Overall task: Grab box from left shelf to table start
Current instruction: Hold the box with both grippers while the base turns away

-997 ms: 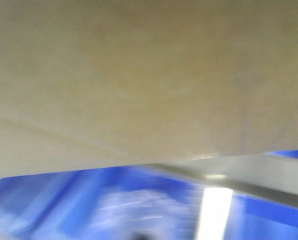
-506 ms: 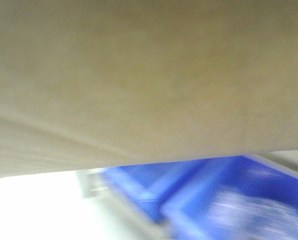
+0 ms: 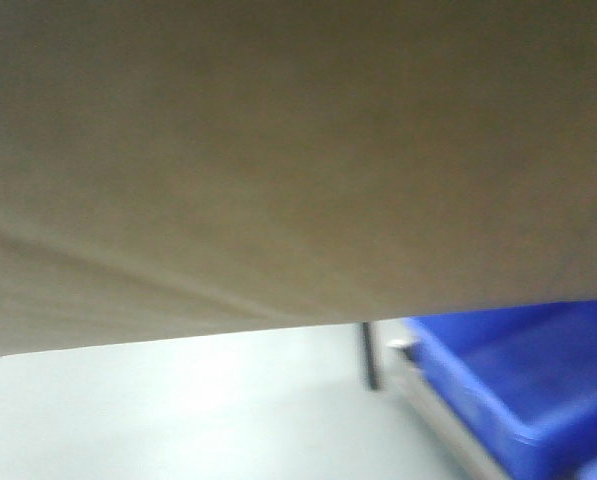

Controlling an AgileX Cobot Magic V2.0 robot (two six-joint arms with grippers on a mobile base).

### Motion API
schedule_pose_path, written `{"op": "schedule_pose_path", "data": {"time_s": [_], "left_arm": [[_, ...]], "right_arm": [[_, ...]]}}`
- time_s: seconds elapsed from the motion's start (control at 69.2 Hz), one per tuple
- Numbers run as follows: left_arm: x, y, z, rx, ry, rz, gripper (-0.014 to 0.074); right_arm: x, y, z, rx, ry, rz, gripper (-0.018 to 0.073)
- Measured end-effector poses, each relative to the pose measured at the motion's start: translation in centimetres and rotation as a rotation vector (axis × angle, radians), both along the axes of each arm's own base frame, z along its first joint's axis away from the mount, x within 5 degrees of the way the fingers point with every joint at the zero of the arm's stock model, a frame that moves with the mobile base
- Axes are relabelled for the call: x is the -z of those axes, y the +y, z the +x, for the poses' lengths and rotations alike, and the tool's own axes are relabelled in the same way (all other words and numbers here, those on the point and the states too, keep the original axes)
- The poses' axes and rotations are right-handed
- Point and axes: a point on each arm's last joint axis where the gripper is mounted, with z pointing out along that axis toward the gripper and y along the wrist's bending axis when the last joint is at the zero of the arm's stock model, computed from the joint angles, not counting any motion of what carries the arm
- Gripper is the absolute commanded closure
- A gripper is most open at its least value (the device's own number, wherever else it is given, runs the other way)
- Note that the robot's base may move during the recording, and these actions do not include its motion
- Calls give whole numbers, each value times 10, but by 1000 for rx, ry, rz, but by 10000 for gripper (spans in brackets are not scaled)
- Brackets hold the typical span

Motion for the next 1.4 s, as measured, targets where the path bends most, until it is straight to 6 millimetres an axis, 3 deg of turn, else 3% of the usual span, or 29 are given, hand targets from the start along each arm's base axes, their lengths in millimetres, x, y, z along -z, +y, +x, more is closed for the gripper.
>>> {"op": "schedule_pose_path", "data": {"time_s": [1.401], "left_arm": [[0,0,0,0,-1,0,696]], "right_arm": [[0,0,0,0,0,-1,499]]}}
